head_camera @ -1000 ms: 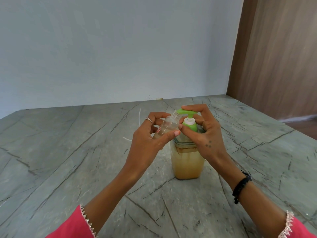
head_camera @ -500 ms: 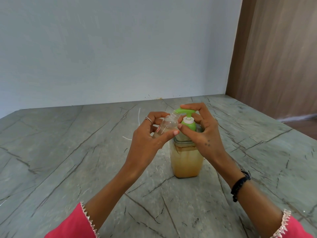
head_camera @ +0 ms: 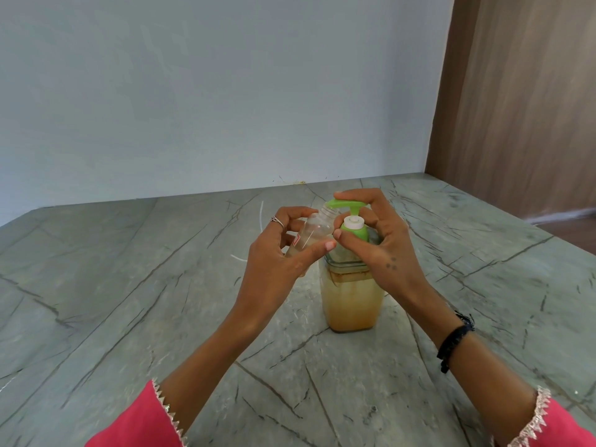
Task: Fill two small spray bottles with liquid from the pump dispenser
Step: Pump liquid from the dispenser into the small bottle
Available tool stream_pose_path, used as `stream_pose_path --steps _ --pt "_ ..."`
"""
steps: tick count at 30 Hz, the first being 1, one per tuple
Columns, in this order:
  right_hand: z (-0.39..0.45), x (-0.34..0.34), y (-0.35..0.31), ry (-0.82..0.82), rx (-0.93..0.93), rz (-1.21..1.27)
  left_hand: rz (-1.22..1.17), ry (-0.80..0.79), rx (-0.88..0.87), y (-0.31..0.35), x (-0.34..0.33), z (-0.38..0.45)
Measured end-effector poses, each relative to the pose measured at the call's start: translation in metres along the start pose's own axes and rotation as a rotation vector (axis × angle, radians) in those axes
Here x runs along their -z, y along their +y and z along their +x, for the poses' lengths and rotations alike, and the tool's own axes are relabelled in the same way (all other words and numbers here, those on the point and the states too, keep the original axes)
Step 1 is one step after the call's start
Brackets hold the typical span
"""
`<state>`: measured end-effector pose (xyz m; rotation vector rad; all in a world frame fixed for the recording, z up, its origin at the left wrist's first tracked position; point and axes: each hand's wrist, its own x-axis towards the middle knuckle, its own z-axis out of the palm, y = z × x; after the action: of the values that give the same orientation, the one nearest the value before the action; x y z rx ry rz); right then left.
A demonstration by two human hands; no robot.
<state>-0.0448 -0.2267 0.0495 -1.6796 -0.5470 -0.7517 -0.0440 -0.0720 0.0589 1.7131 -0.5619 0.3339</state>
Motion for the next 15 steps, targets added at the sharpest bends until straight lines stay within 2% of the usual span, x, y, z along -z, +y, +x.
stream_pose_path --steps 15 --pt "0.0020 -0.0020 -0.0025 0.045 -0.037 -0.020 0.020 -0.017 0.005 -0.0026 0.0005 -0.0006"
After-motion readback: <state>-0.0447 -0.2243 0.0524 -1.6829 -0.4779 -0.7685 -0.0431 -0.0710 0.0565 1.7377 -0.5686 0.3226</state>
